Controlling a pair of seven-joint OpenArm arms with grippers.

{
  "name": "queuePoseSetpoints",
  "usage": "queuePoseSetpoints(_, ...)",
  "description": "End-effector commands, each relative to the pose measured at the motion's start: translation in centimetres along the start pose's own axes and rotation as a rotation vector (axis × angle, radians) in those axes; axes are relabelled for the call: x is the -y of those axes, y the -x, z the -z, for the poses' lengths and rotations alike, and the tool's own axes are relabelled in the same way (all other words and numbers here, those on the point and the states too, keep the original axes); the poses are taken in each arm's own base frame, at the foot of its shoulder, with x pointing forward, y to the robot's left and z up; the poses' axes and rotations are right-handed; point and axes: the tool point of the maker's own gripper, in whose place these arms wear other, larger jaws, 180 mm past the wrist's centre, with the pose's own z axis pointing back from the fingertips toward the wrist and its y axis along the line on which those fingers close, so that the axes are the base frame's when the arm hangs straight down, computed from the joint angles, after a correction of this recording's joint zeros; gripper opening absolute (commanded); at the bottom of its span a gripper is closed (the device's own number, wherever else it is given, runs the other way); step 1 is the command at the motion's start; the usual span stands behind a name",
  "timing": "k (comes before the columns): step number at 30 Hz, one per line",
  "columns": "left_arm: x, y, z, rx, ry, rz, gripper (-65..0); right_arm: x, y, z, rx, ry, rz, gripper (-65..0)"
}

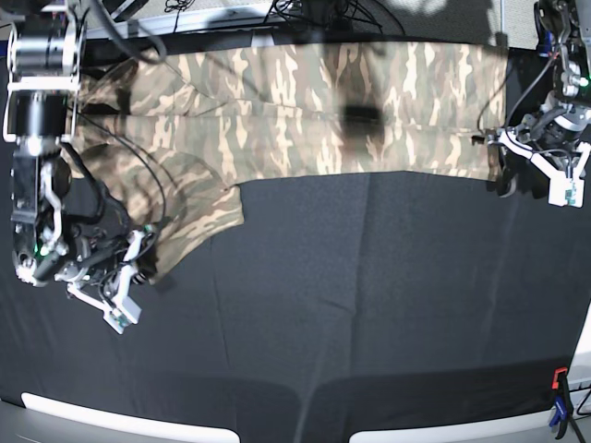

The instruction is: Layout the t-shirt on the table in an organized manner, then fold the t-shirt properly

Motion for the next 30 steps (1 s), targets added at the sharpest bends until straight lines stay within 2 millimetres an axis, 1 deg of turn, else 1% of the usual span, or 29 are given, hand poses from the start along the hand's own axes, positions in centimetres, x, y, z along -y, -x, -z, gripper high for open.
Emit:
queuePoseSetpoints(1,-0.2,-1.6,-0.2,0.05,-0.001,0.016,-29.3,-0.2,-1.0,-1.1,0.036,0.007,-0.032,-65.0)
queuePoseSetpoints(5,-0.2,-1.6,-0.2,0.051,-0.001,0.016,-29.3,-4.9,0.1,-2.6,0.045,-0.031,-0.116,-65.0)
queuePoseSetpoints(13,-0.2,-1.6,-0.2,0.051,-0.001,0.016,-29.3,-14.2,2.9,-6.5,0.069,-0.133,-0.177,-65.0)
queuePoseSetpoints(17,-0.2,-1.6,-0.2,0.051,-0.001,0.016,-29.3,-18.1,4.3,-8.1,0.089,-0.209,-0.17,-65.0)
queuePoseSetpoints(20,-0.2,-1.6,-0.2,0.051,-0.001,0.016,-29.3,-20.1,5.5,-8.8,0.085,-0.255,-0.142,-65.0)
queuePoseSetpoints(24,-0.2,-1.6,-0.2,0.051,-0.001,0.016,-29.3,-21.8,7.2,-9.2,0.051,-0.295,-0.102,-65.0)
queuePoseSetpoints(27,-0.2,-1.6,-0.2,0.051,-0.001,0.016,-29.3,-22.7,7.6,-9.3,0.045,-0.313,-0.078,-65.0)
queuePoseSetpoints(30,-0.2,-1.6,-0.2,0.051,-0.001,0.016,-29.3,-22.9,7.5,-9.3,0.048,-0.317,-0.069,-65.0)
